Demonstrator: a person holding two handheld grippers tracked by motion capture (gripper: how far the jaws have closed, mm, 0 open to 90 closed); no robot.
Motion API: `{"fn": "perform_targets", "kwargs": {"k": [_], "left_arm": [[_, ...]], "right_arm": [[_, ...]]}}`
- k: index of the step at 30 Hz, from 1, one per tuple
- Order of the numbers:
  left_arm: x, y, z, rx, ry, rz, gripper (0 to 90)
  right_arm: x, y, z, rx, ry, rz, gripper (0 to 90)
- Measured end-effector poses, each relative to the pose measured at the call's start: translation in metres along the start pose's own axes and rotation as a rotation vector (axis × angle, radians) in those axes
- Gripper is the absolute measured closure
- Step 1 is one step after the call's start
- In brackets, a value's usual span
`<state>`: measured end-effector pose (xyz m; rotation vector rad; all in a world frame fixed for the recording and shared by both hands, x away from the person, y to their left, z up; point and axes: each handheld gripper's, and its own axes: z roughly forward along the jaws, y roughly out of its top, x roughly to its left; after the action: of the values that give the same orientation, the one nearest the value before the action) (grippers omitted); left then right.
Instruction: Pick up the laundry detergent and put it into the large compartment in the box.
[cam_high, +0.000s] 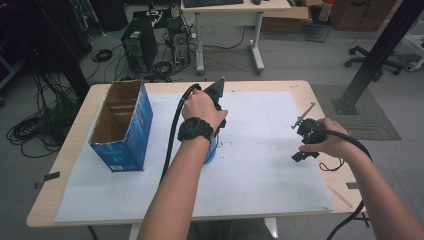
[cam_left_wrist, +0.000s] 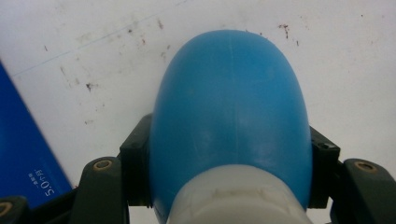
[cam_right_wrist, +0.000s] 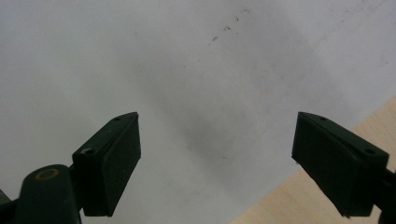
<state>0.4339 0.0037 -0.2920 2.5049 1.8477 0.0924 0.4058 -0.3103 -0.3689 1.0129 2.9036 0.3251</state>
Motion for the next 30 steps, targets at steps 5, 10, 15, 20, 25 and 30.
{"fn": "perform_targets", "kwargs": {"k": [5,10,15,20,25,30], "left_arm": [[0.001,0.0,0.0,0.005,-0.008,0.001,37.4],[0.002,0.0,-0.001,0.009,-0.012,0.002,37.4],[0.005,0.0,-0.004,0.018,-0.028,0.002,37.4],[0.005,0.0,-0.012,0.024,-0.037,0.01,37.5],[0.007,0.001,-0.02,0.017,-0.037,0.018,37.4],[0.009,0.002,-0.031,0.014,-0.037,0.023,37.4]], "right_arm": [[0.0,0.0,0.0,0.001,0.0,-0.001,15.6],[0.0,0.001,-0.001,0.0,-0.001,-0.001,15.7],[-0.001,0.0,-0.002,0.003,-0.002,0.002,15.7],[0.0,0.001,-0.004,0.002,-0.002,0.006,15.7],[0.001,0.002,-0.007,0.003,-0.005,0.004,15.7],[0.002,0.004,-0.009,-0.001,-0.003,0.002,15.7]]}}
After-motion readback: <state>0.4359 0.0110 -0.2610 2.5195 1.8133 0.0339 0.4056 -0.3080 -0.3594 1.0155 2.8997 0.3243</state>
